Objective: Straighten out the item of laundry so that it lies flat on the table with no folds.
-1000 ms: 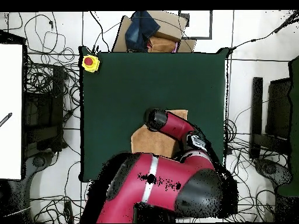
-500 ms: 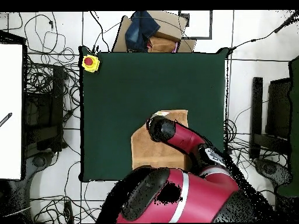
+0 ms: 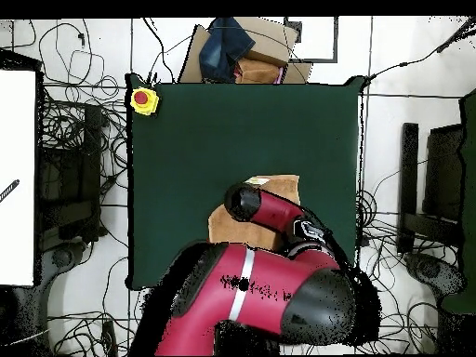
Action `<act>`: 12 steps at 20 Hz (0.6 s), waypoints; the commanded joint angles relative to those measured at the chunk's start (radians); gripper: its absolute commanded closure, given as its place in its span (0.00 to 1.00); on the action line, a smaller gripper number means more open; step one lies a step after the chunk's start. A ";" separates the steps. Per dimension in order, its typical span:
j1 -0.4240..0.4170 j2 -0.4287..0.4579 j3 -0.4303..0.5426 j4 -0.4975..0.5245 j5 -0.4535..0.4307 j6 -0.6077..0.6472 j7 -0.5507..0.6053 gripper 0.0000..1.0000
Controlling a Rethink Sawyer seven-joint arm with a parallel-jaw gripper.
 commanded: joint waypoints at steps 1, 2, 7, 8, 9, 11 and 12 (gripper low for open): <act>0.042 0.197 -0.046 -0.205 0.041 -0.025 0.187 0.00; 0.046 0.201 -0.049 -0.213 0.040 -0.024 0.189 0.00; 0.045 0.233 -0.055 -0.250 0.024 -0.030 0.190 0.00; 0.042 0.237 -0.053 -0.256 0.021 -0.032 0.190 0.00; 0.040 0.242 -0.050 -0.262 0.018 -0.034 0.189 0.00; 0.039 0.249 -0.049 -0.271 0.014 -0.036 0.191 0.00; 0.040 0.254 -0.051 -0.277 0.013 -0.037 0.193 0.00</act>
